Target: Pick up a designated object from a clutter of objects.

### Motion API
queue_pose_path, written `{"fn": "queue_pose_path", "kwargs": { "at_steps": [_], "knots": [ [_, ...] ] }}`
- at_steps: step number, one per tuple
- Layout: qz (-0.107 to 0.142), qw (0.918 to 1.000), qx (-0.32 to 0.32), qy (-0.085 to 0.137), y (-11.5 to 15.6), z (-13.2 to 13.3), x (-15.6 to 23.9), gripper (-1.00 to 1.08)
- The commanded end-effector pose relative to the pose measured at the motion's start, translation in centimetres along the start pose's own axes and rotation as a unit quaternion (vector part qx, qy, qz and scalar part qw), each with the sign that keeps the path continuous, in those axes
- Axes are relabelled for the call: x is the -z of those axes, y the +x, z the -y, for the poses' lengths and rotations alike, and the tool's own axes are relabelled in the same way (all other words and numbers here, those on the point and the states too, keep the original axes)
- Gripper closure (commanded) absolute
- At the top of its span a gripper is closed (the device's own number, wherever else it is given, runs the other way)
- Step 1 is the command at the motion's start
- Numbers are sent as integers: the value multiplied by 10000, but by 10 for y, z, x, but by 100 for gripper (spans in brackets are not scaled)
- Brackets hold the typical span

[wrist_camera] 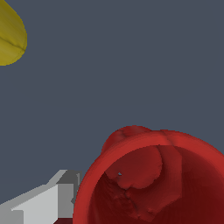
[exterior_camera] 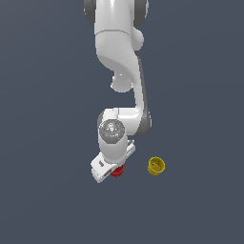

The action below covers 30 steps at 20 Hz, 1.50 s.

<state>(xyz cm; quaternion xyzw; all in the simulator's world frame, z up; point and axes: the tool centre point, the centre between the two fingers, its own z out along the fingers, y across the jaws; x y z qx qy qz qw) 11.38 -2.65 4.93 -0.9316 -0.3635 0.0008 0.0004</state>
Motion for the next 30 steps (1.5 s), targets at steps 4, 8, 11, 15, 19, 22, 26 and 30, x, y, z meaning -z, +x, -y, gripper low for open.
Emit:
{"fn": "queue_pose_path", "kwargs": {
  "at_steps": [4, 8, 11, 15, 19, 22, 26, 30],
  "knots": [
    [-6, 10000, 2, -7, 1, -1, -2, 108],
    [-6, 10000, 2, -7, 1, -1, -2, 108],
    [-6, 10000, 2, -7, 1, -1, -2, 108],
    [-5, 10000, -1, -7, 0, -1, -1, 108],
    [-5, 10000, -1, -7, -3, 1, 5, 108],
    [-5, 10000, -1, -7, -7, 4, 13, 108],
    [-5, 10000, -1, -7, -16, 10, 30, 108],
    [-3, 10000, -1, -9, -28, 18, 53, 108]
  ]
}}
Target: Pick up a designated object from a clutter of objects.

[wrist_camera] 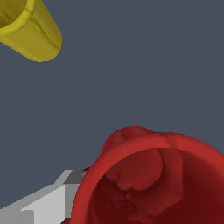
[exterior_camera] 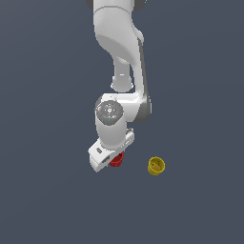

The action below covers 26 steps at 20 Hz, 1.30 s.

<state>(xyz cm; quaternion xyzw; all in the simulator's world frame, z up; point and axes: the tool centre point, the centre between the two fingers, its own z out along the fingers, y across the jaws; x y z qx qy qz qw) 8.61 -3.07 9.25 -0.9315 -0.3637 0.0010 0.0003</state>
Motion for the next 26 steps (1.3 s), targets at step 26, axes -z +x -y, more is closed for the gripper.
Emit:
{"fn": "queue_pose_path", "kwargs": {
  "at_steps": [26],
  "knots": [
    [-11, 10000, -1, -4, -107, 71, 216, 108]
  ]
}}
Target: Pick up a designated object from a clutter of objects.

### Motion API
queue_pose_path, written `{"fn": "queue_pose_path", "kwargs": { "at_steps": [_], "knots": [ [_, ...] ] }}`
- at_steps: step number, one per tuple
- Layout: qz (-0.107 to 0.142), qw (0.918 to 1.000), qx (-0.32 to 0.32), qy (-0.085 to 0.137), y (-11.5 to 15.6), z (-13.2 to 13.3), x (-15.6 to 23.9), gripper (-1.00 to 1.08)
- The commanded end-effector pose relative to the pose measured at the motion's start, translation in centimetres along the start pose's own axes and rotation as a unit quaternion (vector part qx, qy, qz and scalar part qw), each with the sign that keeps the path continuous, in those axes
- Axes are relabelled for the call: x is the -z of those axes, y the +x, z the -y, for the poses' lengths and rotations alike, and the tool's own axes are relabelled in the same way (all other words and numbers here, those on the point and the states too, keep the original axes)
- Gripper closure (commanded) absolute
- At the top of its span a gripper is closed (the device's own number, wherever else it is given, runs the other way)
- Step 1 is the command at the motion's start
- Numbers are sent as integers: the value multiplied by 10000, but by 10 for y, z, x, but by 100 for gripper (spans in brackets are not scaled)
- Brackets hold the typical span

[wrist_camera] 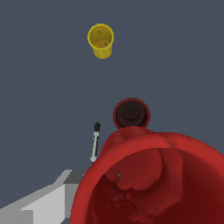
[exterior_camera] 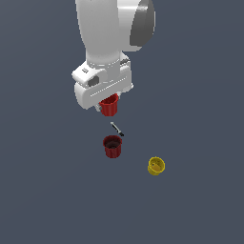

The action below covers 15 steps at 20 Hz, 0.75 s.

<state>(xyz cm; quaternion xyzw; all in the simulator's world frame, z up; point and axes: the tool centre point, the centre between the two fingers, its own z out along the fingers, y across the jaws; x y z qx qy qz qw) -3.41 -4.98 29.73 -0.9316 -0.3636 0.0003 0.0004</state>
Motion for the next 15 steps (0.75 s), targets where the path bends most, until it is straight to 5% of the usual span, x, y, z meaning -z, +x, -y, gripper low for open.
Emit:
{"fn": "queue_pose_path", "kwargs": {
  "at_steps": [1, 15],
  "knots": [
    [-4, 10000, 1, -2, -9, 6, 19, 108],
    [-2, 10000, 0, -4, -29, 18, 66, 108]
  ]
}}
